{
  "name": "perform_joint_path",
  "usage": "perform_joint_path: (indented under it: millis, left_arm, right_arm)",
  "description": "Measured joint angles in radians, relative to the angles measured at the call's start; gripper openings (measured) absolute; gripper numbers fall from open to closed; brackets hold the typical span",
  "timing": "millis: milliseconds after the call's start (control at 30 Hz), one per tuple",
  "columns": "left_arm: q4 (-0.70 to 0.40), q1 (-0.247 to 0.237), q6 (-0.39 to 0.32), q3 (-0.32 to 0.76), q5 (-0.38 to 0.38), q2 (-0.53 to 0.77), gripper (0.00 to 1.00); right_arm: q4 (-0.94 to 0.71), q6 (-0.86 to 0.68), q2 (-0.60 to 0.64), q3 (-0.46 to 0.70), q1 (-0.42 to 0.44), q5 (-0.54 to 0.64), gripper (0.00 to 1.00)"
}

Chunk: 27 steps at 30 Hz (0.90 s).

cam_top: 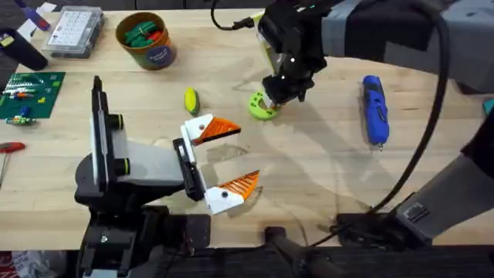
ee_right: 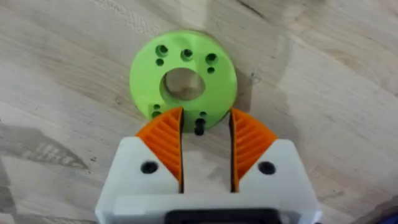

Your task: Pick up the gripper from the table and insert it into the empty holder that is missing its gripper. Then pick up a screw, insert it into the mounting hole, and use the screwdriver to tighten it. Finally, clean up the table by picking up the vegetable and placing it into the bucket.

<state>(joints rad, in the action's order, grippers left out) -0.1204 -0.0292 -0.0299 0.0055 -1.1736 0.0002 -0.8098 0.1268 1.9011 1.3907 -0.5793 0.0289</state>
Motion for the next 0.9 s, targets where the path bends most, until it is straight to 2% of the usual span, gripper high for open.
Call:
perform_joint_path:
  millis: [900]
  left_arm:
    - [0.0,0.0,0.0,0.0,0.0,0.0,0.986]
  right_arm:
    - [-0.003,-0.016,0.0,0.032,0.0,0.004,0.113]
